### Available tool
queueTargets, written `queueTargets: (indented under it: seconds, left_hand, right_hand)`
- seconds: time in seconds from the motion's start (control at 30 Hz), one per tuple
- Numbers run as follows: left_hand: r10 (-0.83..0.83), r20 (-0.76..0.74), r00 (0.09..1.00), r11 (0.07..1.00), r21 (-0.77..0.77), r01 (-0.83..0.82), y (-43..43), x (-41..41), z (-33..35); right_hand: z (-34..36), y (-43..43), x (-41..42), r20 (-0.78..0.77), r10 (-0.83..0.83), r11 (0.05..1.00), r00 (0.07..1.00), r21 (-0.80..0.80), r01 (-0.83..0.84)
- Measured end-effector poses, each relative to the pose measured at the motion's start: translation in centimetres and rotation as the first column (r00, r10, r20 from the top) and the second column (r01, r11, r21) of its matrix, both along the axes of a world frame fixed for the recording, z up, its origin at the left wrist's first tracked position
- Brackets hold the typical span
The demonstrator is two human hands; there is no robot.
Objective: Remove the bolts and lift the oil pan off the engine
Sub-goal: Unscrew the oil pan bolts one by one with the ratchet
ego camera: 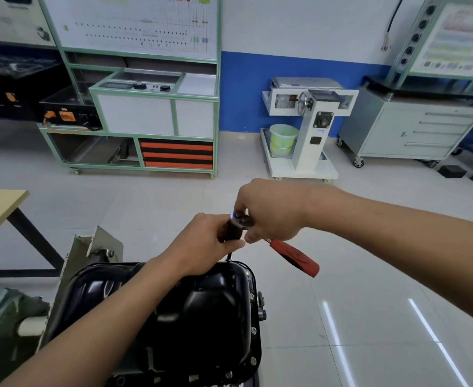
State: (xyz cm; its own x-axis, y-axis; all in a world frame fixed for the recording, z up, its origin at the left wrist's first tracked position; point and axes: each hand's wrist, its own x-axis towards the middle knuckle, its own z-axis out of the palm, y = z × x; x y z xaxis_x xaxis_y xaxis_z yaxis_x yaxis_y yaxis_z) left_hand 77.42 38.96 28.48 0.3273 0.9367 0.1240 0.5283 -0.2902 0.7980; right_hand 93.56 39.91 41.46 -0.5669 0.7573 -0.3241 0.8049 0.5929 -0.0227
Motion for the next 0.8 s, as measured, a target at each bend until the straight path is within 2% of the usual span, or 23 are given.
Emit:
queueTargets:
  seconds: [0.13, 0.2, 0.37, 0.43, 0.5, 0.6, 0.67, 0.73, 0.8]
  left_hand:
    - [0.001, -0.036, 0.999, 1.0, -0.002, -0.001, -0.3, 0.5, -0.3]
    - [0.019, -0.024, 1.0, 1.0, -0.008, -0.019, -0.4, 0.7, -0.4]
    - [0.065, 0.014, 0.998, 0.998, -0.015, -0.065, -0.4, 0.8, -0.4]
    - [0.122, 0.014, 0.992, 0.993, -0.001, -0.122, -0.3, 0.7, -0.4]
    - [0.179, 0.034, 0.983, 0.984, 0.006, -0.179, -0.1, 0.8, -0.4]
    - [0.179, 0.007, 0.984, 0.983, 0.032, -0.179, 0.1, 1.0, -0.1]
    - [0.151, -0.009, 0.988, 0.988, 0.029, -0.151, 0.0, 0.9, 0.1]
    - [0.108, 0.005, 0.994, 0.994, 0.0, -0.108, -0.1, 0.5, 0.5]
    - [0.037, 0.003, 0.999, 0.998, -0.057, -0.037, -0.2, 0.4, 1.0]
  right_hand:
    - [-0.8, -0.3, 0.1, 0.152, 0.171, 0.961, 0.974, 0.192, -0.198]
    - [-0.9, 0.2, 0.2, 0.21, 0.224, 0.936, 0.952, 0.227, -0.27]
    - [-1.1, 1.3, 0.9, 0.16, 0.274, 0.919, 0.948, 0.248, -0.307]
    - [-1.1, 1.0, 1.3, 0.06, 0.223, 0.935, 0.973, 0.27, -0.23]
    - [-1.2, 0.6, 1.4, -0.068, 0.093, 0.967, 0.993, 0.245, -0.074]
    - [-1.2, -0.1, 0.9, -0.189, -0.132, 0.99, 0.973, 0.017, 0.137]
    - [-1.0, -0.2, 0.7, -0.2, -0.158, 0.987, 0.967, -0.062, 0.148]
    - [-0.7, -0.1, 0.7, -0.16, -0.034, 0.999, 0.986, -0.019, 0.031]
    - [-0.3, -0.2, 0.5, 0.007, 0.158, 0.977, 0.987, 0.146, -0.158]
